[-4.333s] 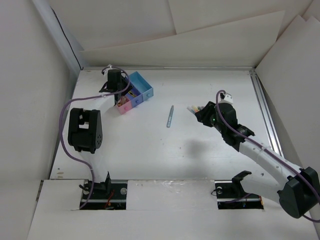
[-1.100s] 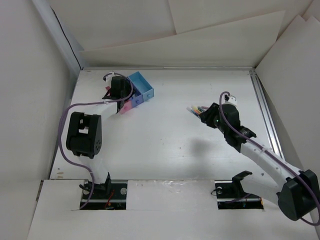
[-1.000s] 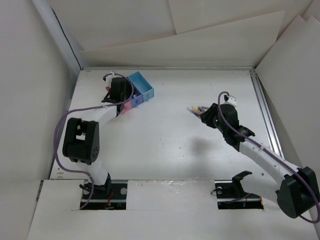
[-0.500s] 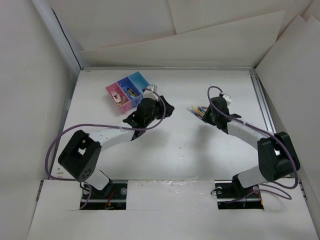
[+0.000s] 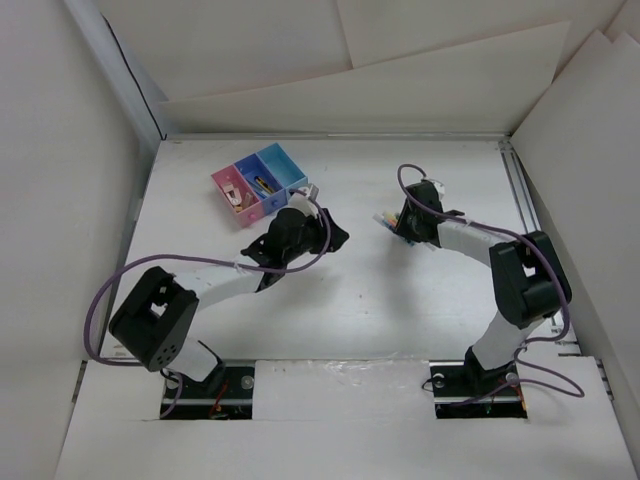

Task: Sort the stationery into containers
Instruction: Move the pen to the center of the board, then pick up the pen from the center of the board.

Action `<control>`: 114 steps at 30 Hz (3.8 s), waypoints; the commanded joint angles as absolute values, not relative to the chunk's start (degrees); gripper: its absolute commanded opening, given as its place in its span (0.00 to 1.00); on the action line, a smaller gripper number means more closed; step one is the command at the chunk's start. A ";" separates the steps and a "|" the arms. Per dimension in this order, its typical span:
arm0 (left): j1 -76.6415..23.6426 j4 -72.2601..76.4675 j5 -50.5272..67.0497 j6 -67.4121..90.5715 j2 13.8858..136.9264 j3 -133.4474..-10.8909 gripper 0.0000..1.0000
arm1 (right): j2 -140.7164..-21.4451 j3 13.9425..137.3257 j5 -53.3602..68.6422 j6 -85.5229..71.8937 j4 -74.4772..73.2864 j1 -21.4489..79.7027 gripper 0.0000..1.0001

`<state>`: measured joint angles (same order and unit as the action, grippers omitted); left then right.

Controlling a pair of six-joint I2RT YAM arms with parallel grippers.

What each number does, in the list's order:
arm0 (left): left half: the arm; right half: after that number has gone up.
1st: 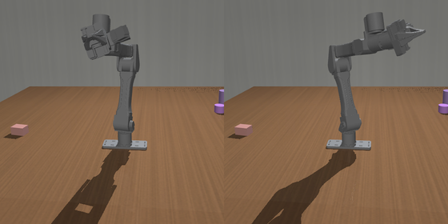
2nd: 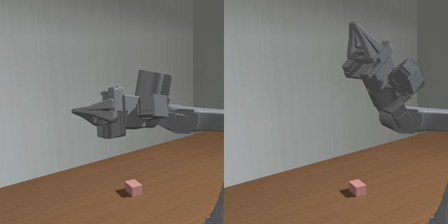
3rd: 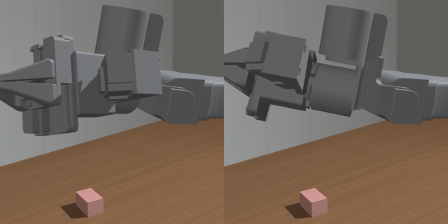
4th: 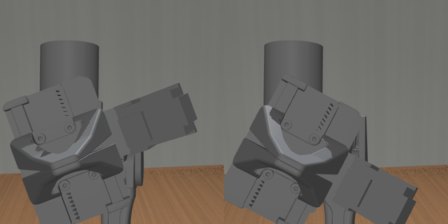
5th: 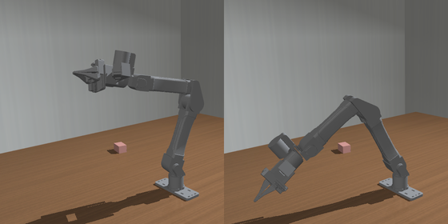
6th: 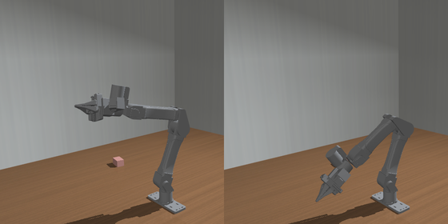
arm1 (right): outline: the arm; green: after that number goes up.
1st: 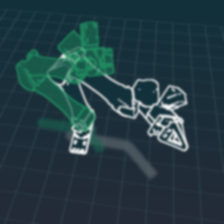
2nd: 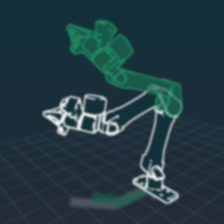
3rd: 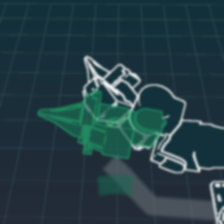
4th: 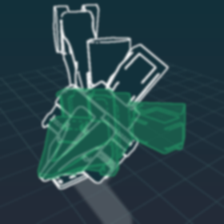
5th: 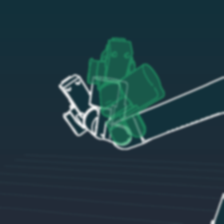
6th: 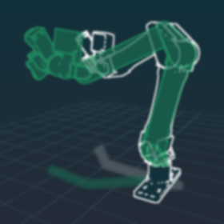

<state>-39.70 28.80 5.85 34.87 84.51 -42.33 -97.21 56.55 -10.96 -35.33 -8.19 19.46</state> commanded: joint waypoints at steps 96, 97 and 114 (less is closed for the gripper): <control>-26.81 29.96 11.58 42.09 74.70 -38.06 0.42 | -88.68 59.77 3.51 -31.46 -5.54 35.51 0.04; -26.81 31.19 14.99 42.10 75.49 -38.67 0.42 | -88.68 59.77 4.91 -31.46 -4.93 35.51 0.04; -27.95 40.78 26.10 44.12 86.92 -41.57 0.43 | -89.74 61.35 11.69 -30.94 -1.58 38.41 0.04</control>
